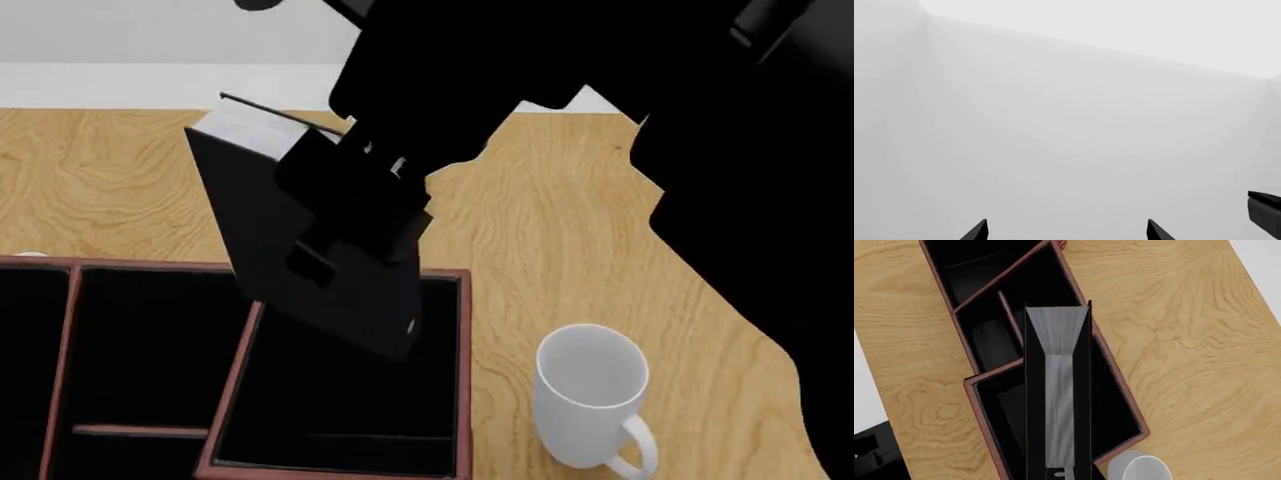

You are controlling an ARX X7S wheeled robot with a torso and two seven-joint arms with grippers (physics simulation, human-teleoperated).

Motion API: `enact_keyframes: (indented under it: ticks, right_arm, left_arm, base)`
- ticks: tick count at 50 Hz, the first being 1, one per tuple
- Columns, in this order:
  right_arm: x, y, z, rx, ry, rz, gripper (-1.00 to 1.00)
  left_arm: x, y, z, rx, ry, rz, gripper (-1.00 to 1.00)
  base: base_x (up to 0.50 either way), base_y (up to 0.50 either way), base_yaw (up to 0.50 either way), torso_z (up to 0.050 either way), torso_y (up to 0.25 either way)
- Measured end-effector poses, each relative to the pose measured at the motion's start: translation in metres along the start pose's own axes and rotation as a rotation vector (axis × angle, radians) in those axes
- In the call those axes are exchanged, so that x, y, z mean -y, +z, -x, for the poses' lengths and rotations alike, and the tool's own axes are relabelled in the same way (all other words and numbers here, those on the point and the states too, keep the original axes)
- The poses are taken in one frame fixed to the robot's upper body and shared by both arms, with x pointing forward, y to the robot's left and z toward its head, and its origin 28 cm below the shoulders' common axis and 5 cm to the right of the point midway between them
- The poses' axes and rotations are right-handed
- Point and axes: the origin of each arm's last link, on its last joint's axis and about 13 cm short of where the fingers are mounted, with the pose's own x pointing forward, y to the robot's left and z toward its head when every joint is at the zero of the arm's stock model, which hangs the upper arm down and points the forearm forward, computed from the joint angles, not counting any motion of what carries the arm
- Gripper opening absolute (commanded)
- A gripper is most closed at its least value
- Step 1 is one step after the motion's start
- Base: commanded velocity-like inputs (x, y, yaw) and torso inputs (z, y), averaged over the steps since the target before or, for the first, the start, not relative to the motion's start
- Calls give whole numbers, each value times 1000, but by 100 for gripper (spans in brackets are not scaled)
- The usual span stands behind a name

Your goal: Pick up the book and place it in the right compartment of the caddy.

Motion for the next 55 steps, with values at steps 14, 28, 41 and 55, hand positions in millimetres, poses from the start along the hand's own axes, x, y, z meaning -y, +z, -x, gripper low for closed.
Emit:
enact_keyframes:
  ticks: [14,28,41,55]
  right_arm:
    - [-2,-13,-20,-18,27,-15,-100]
    - [-4,-29,-36,-47,47,-36,-100]
    - [-6,-38,-53,-59,69,-42,-100]
    - [-6,-45,-68,-72,85,-40,-100]
  left_arm:
    - [0,-1,1,-4,1,0,100]
    - [0,-1,1,-6,-2,-1,100]
    - [0,0,1,-6,-2,-4,100]
    - [-1,-1,1,-8,3,-8,100]
  base:
    - [0,0,0,0,1]
    - [0,0,0,0,1]
    - [0,0,0,1,1]
    - [0,0,0,0,1]
